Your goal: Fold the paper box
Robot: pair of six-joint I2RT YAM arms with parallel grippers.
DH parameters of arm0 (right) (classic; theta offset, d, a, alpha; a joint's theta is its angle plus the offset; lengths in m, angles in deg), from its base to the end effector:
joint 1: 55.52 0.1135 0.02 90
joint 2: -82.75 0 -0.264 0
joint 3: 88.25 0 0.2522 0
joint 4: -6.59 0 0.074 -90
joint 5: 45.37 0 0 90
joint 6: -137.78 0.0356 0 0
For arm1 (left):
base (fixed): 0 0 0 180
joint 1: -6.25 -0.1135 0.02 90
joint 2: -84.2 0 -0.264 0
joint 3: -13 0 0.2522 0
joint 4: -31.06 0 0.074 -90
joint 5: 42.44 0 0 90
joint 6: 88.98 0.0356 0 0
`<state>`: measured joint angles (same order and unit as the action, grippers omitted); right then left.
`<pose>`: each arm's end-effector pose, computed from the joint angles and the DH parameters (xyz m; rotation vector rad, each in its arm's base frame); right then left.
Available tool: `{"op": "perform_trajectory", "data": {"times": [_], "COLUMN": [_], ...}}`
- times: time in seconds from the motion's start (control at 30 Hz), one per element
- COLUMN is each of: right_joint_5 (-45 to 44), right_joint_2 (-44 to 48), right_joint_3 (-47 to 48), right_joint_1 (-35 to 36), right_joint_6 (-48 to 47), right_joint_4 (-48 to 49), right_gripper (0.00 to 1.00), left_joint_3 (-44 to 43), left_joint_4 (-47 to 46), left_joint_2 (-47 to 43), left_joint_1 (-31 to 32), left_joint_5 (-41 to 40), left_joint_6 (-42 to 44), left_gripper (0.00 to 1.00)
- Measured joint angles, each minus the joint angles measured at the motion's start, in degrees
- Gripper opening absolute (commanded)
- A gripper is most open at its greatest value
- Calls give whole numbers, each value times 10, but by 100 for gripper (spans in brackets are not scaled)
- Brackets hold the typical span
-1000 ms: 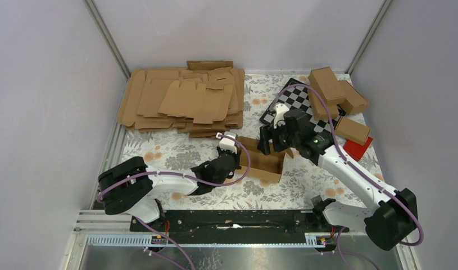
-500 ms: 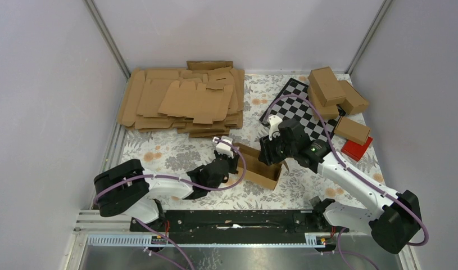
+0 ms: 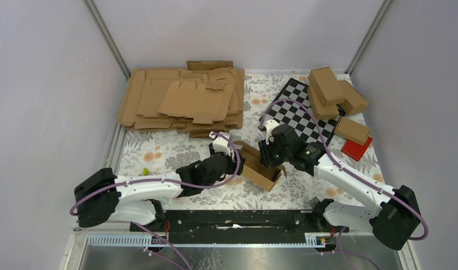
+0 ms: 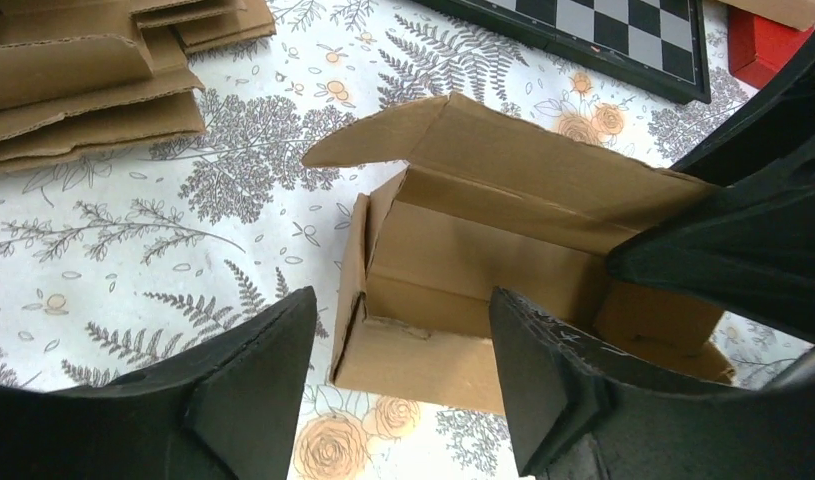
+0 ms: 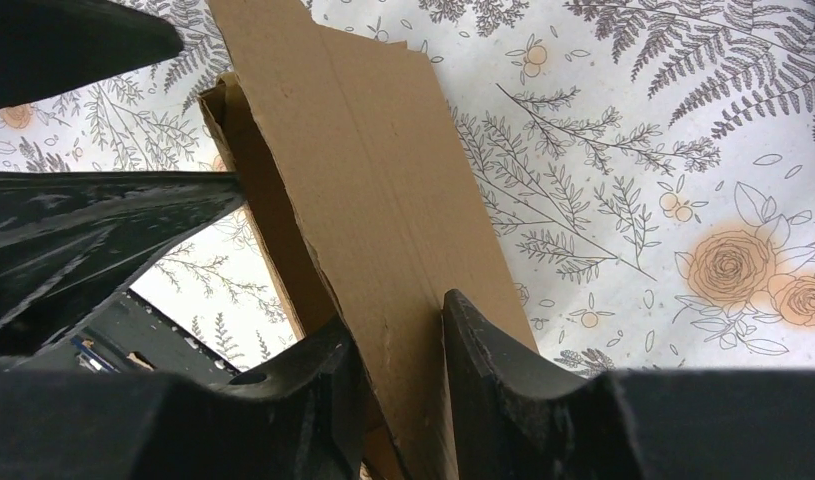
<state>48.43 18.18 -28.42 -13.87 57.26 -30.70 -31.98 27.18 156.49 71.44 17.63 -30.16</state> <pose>0.1773 0.1608 0.2578 -0.6878 2.2593 0.5241 0.1252 -0.2285 0.2076 0.2419 1.9557 -0.6038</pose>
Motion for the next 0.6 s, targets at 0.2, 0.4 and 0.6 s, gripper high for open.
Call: {"op": "perform_trajectory", "data": {"times": [0.2, 0.4, 0.6], "right_joint_5": [-13, -17, -19], "right_joint_2": [0, -1, -2], "right_joint_3": [0, 0, 0], "right_joint_1": [0, 0, 0], "right_joint_6": [2, 9, 21], "right_joint_4": [0, 0, 0], "right_gripper": [38, 39, 40], "left_joint_3": [-41, -19, -10], "left_joint_4": [141, 183, 176], "left_joint_2": [-40, -53, 15], "left_joint_1": [0, 0, 0], "left_joint_5": [38, 91, 130], "left_joint_6": [-69, -142, -185], "left_gripper": [22, 0, 0]}}
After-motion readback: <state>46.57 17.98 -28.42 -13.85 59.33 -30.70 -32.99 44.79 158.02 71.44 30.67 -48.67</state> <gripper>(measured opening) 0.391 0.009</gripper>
